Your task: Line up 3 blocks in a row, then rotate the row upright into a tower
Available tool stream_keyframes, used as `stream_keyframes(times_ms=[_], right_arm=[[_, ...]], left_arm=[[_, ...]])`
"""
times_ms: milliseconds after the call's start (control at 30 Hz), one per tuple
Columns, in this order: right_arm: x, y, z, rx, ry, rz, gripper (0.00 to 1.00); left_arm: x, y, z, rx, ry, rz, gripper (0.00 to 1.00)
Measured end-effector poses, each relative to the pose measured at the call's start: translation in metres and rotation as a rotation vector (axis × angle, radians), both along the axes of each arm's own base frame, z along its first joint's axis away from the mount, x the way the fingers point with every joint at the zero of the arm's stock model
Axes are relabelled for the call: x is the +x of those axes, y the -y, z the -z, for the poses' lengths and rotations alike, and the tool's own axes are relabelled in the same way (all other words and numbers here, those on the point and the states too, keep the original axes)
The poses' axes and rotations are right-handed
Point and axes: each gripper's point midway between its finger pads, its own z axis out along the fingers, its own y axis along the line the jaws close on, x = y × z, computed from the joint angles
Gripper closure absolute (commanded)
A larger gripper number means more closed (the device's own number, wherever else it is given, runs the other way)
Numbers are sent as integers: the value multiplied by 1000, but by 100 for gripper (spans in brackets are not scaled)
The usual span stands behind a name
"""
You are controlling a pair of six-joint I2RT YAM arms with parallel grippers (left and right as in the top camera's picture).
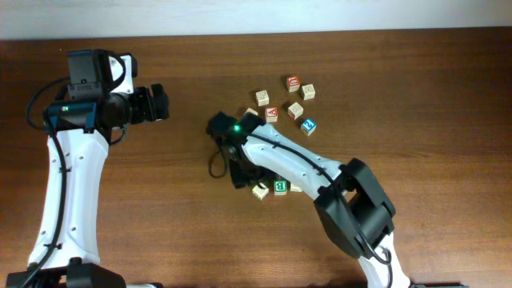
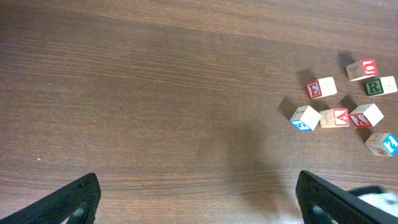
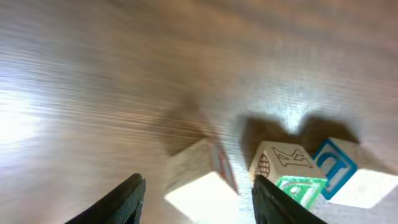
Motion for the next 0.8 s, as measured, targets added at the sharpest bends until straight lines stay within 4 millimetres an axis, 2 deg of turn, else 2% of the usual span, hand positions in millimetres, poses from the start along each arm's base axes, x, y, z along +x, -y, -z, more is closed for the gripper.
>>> stream_keyframes(times_ms=[33,67,100,133,167,200,233,300,333,367,400,433,467,500,533,567,633,733,800], right_arm=[[16,-13,-44,68,72,-24,42],[19,-10,-76,91,92,-35,42],[37,19,-142,168,187,11,43],[39,46,-163,180,194,49,44],[44,85,-174,167,175,112,49],[52,118,-156,172,113,154,52],[49,124,-143,166,70,157,52],[32,121,-78,186,-44,143,53],[19,120,-50,202,-101,144,59],[19,117,-36,226,-87,143,67],[-1,123,-10,208,-150,154,74],[1,121,1,222,-128,162,85],[3,120,3,228,-119,172,91],[4,122,6,219,-111,195,96],[7,124,7,207,-96,204,96],[8,126,8,192,-86,211,96],[14,128,8,198,-68,228,96],[18,141,-7,209,-37,268,96],[13,142,3,210,-37,270,96]], left_arm=[[0,0,0,0,-1,0,1],[0,0,0,0,-2,0,1],[0,0,0,0,-1,0,1],[0,0,0,0,-1,0,1],[-5,4,3,-21,-24,12,1],[-8,8,4,-43,-35,25,7],[-11,11,5,-57,-48,34,22],[-33,23,17,-78,-153,51,81],[-43,37,22,-94,-202,59,94],[-48,50,28,-112,-234,52,100],[-67,77,50,-129,-329,58,100],[-85,89,74,-116,-415,3,100],[-88,98,87,-115,-422,-34,100],[-103,125,112,-102,-453,-17,100],[-120,151,129,-97,-484,22,100],[-121,164,134,-118,-463,13,100],[-125,176,141,-128,-454,20,100],[-126,181,142,-144,-455,-4,100],[-138,188,155,-127,-494,1,100]])
